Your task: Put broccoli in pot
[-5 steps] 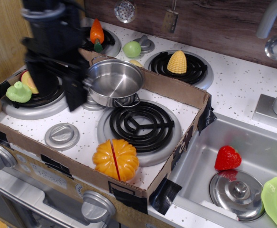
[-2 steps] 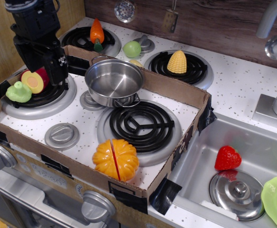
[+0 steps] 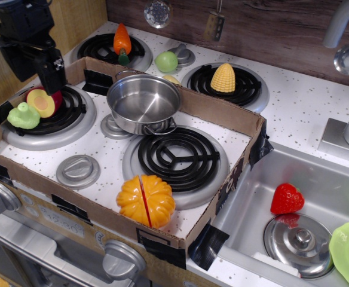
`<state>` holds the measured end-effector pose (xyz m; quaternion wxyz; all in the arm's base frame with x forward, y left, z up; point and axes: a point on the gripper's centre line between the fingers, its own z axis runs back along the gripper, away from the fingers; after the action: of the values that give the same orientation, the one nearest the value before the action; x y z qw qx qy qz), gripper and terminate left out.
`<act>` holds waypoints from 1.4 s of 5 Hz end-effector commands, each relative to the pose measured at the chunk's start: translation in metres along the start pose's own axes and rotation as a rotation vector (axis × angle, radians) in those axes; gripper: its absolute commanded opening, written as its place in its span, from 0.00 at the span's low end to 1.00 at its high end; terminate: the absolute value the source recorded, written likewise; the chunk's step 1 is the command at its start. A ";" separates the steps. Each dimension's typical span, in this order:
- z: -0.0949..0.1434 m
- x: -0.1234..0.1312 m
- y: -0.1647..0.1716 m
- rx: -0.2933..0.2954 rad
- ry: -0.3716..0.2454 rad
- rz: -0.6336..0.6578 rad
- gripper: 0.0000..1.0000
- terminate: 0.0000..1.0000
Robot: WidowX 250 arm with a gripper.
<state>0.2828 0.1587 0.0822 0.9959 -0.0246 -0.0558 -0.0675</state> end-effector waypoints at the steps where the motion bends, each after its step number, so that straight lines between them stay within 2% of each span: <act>1: 0.003 -0.006 0.020 0.034 -0.032 0.024 1.00 0.00; 3: -0.007 -0.024 0.017 0.046 -0.085 0.091 1.00 0.00; 4: -0.014 -0.029 0.014 0.039 -0.093 0.115 1.00 0.00; 5: -0.023 -0.024 0.019 0.034 -0.076 0.096 1.00 0.00; 6: -0.032 -0.020 0.022 0.017 -0.086 0.069 1.00 0.00; 7: -0.040 -0.014 0.027 -0.010 -0.080 0.048 0.00 0.00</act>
<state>0.2757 0.1815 0.0346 0.9946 -0.0422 -0.0875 -0.0372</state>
